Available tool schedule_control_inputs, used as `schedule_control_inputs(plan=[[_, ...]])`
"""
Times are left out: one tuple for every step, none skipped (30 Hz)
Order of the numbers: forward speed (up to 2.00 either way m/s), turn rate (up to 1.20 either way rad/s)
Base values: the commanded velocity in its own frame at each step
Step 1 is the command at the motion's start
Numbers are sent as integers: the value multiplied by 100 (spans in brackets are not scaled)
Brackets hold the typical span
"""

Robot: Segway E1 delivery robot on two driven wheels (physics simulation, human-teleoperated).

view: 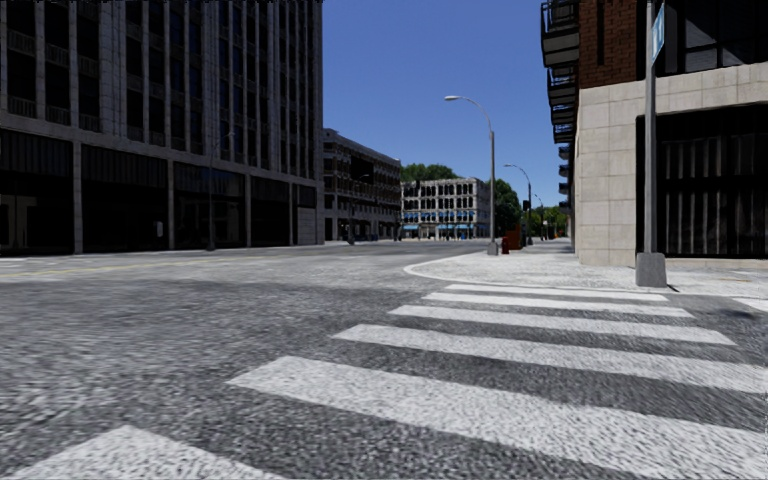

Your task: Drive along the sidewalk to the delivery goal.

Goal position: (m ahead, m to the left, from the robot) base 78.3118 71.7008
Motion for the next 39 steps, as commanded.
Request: schedule_control_inputs(plan=[[200,-76],[200,-76],[200,-76],[200,-76],[200,-76],[200,-76],[200,-76],[200,-76],[200,-76],[199,-76],[198,-76],[197,-76],[195,-76],[195,-76],[195,-76],[194,-76],[193,-76],[193,-76],[193,-76],[193,-73],[192,0],[192,0],[192,0],[192,0],[192,0],[192,0],[192,0],[192,0],[192,0],[192,0],[192,0],[192,0],[192,0],[192,0],[192,0],[192,0],[192,0],[192,5],[192,12]])
